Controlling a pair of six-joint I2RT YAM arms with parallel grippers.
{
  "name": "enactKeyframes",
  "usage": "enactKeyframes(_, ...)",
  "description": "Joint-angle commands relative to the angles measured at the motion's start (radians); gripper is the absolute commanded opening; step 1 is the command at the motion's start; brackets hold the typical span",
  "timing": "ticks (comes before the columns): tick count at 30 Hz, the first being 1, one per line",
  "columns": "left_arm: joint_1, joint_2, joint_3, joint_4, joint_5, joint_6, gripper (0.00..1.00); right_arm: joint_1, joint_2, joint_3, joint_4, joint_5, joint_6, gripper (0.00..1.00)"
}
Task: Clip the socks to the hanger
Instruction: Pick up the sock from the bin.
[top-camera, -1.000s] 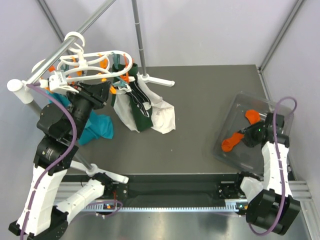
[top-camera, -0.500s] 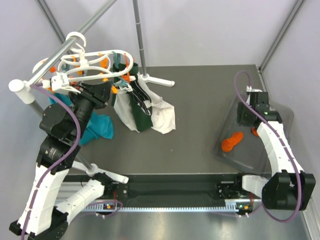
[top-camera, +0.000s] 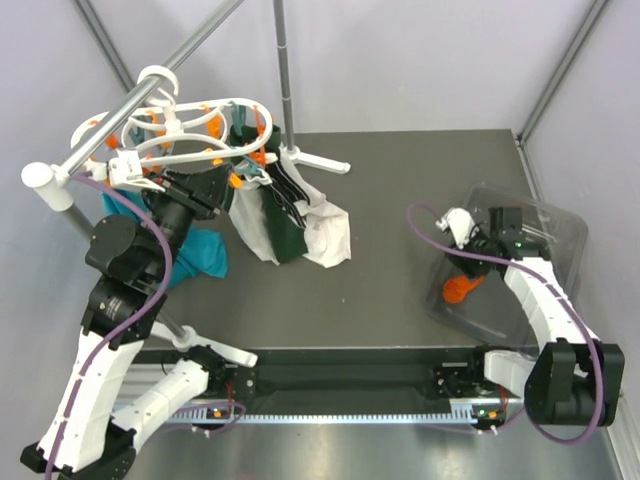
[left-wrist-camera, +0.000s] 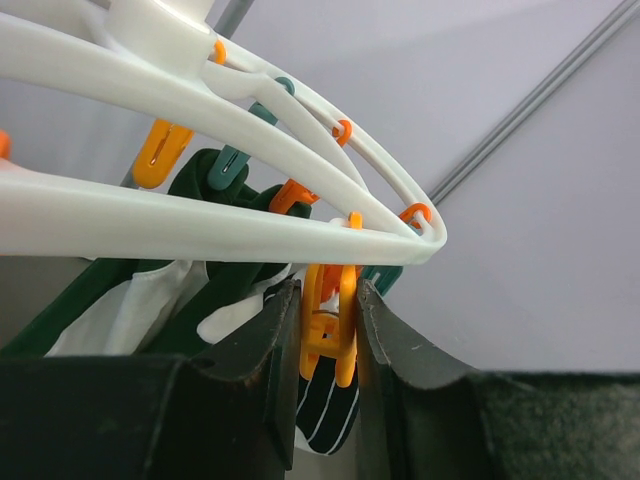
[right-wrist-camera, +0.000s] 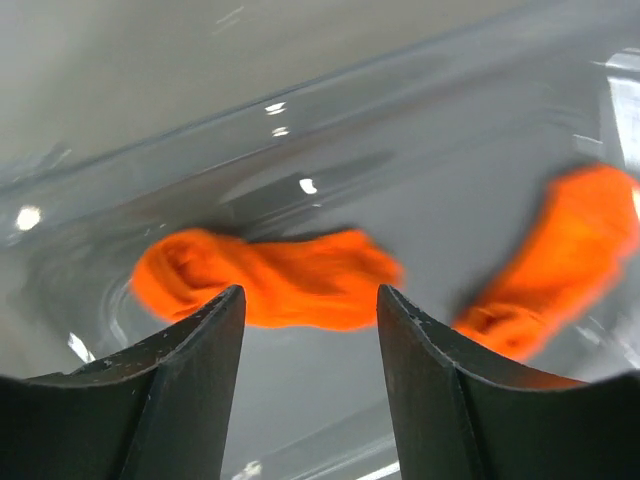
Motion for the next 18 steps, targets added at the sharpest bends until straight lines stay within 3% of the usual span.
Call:
enactKeyframes(1, -0.011, -0.003, -0.031, -0.116, 0.113, -0.043, 0.00, 0.015, -0.015, -0.081, 0.006, -0.144, -0.223, 0.55)
enactKeyframes(11, -0.011, 0.007, -0.016, -0.114, 0.113, -0.041, 0.00, 0.013, 0.063, -0.130, 0.029, -0.092, -0.359, 0.53)
enactKeyframes(18, -0.011, -0.004, -0.008, -0.149, 0.099, -0.009, 0.00, 0.013, 0.128, -0.162, 0.120, -0.081, -0.344, 0.50)
